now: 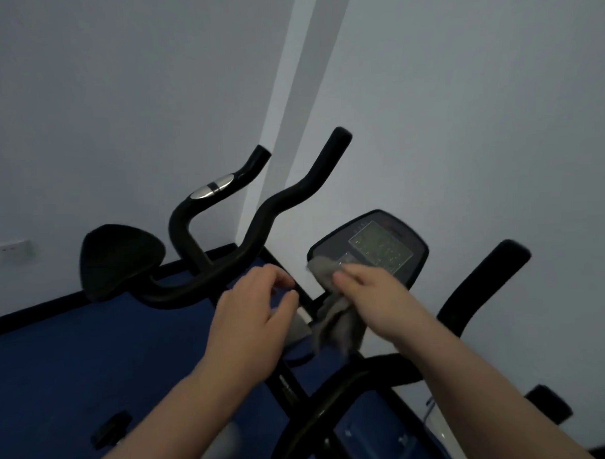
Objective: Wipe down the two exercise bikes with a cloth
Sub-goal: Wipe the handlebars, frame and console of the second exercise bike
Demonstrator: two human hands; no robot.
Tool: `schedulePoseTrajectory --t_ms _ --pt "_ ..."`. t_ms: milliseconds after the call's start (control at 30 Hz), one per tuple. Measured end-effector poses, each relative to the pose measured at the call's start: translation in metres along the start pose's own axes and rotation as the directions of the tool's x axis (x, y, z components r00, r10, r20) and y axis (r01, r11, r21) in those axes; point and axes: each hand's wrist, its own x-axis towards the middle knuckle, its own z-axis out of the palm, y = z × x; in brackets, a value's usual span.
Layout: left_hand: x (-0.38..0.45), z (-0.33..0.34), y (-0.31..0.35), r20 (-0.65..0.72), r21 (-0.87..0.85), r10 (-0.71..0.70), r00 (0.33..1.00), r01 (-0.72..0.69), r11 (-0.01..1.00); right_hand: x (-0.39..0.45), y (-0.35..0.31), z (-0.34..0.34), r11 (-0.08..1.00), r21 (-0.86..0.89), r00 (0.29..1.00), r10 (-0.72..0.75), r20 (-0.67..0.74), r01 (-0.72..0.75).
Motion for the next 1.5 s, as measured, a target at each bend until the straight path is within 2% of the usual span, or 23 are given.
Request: schedulePoseTrajectory --t_ms 100,167,267,367,467,567,633,733,833,967,1067,1167,1267,1333,1400,1467,1500 --pt "0.02 0.01 0.003 0.17 0.295 -0.055 0.984 0.002 0.956 0.039 0.022 -0.03 0.968 -0.238 0.955 0.008 -0.297 -0.082" --pt "0.021 0.015 -0.003 0.191 0.406 -0.065 0.979 -0.019 0.913 0.066 0.035 -0.033 0.944 -0.313 0.94 -0.011 -0.342 -0.103" --pt "0.015 0.018 -0.007 0.178 0.481 -0.032 0.984 -0.059 0.875 0.099 0.049 -0.006 0.822 -0.565 0.971 -0.065 -0.23 -0.078" --pt "0.018 0.019 -0.009 0.166 0.506 -0.021 0.986 -0.067 0.86 0.112 0.049 0.022 0.751 -0.659 0.963 -0.151 -0.223 -0.035" --pt "0.017 0.02 -0.01 0.188 0.506 -0.023 0.982 -0.076 0.859 0.089 0.045 0.043 0.684 -0.712 0.982 -0.187 0.041 0.16" --pt "0.017 0.019 -0.011 0.194 0.51 -0.023 0.981 -0.081 0.857 0.056 0.06 0.036 0.641 -0.742 0.97 -0.015 0.242 0.195" --pt "0.015 0.017 -0.012 0.213 0.512 -0.03 0.977 -0.086 0.855 0.037 0.068 0.019 0.615 -0.782 0.953 0.169 0.251 0.097" --pt "0.014 0.016 -0.011 0.234 0.541 -0.032 0.972 -0.103 0.835 0.037 0.069 0.007 0.632 -0.759 0.929 0.355 0.107 -0.154" --pt "0.013 0.016 -0.009 0.236 0.532 -0.051 0.971 -0.085 0.842 0.058 0.07 0.003 0.671 -0.66 0.93 0.347 -0.122 -0.338" --pt "0.014 0.016 -0.009 0.222 0.515 -0.049 0.974 -0.075 0.854 0.1 0.077 -0.02 0.726 -0.545 0.9 0.258 -0.35 -0.42" --pt "0.014 0.017 -0.009 0.21 0.507 -0.052 0.976 -0.063 0.86 0.132 0.065 -0.023 0.716 -0.582 0.899 0.15 -0.411 -0.385" --pt "0.015 0.018 -0.011 0.186 0.514 -0.054 0.981 -0.05 0.856 0.151 0.045 0.003 0.71 -0.664 0.94 -0.009 -0.34 -0.234" --pt "0.015 0.019 -0.01 0.161 0.542 -0.066 0.985 -0.032 0.84 0.135 0.037 0.04 0.697 -0.717 0.984 -0.13 -0.122 0.004" --pt "0.015 0.017 -0.007 0.149 0.571 -0.051 0.988 -0.043 0.82 0.113 0.047 0.049 0.678 -0.72 0.988 -0.14 0.067 0.145" --pt "0.014 0.016 -0.004 0.165 0.572 -0.042 0.985 -0.06 0.818 0.093 0.064 0.027 0.609 -0.757 0.971 -0.113 0.21 0.235" --pt "0.014 0.016 -0.004 0.174 0.558 -0.033 0.984 -0.071 0.827 0.084 0.088 -0.006 0.508 -0.831 0.971 -0.048 0.235 0.226" --pt "0.013 0.016 -0.004 0.174 0.556 -0.027 0.984 -0.075 0.828 0.083 0.098 -0.02 0.493 -0.855 0.981 0.015 0.195 0.162"
